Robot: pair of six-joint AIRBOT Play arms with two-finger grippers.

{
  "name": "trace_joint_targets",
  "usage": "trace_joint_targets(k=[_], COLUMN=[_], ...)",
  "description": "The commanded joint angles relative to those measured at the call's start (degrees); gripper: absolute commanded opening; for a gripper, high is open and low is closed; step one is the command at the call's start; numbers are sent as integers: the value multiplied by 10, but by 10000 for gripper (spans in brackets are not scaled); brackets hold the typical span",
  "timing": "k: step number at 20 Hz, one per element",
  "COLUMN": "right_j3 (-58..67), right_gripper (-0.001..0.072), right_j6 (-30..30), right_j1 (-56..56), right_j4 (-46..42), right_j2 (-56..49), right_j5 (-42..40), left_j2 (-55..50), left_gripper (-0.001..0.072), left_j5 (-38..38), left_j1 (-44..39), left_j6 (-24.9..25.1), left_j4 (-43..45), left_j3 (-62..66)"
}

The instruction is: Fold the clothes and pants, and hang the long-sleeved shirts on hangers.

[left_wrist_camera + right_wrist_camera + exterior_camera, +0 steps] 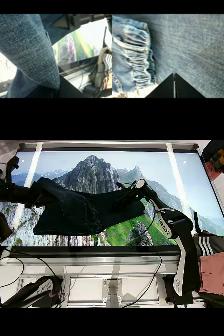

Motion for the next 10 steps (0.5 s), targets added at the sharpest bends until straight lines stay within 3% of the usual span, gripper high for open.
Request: trace_joint_targets(k=[1,7,10], right_j3=[0,32,33], right_gripper=[11,10,10], right_j6=[10,50,54], right_j1=[17,0,15], right_j4=[-6,-59,-68], right_j2=[-6,-3,-5], right_j5=[-13,-39,-33], left_j2=[10,0,-14], left_gripper=[34,34,34], left_j5=[20,136,144], left_j1=[0,-46,-86], left_j6=[-11,-15,-15], left_j4=[-20,-47,-46], left_j3=[1,1,1])
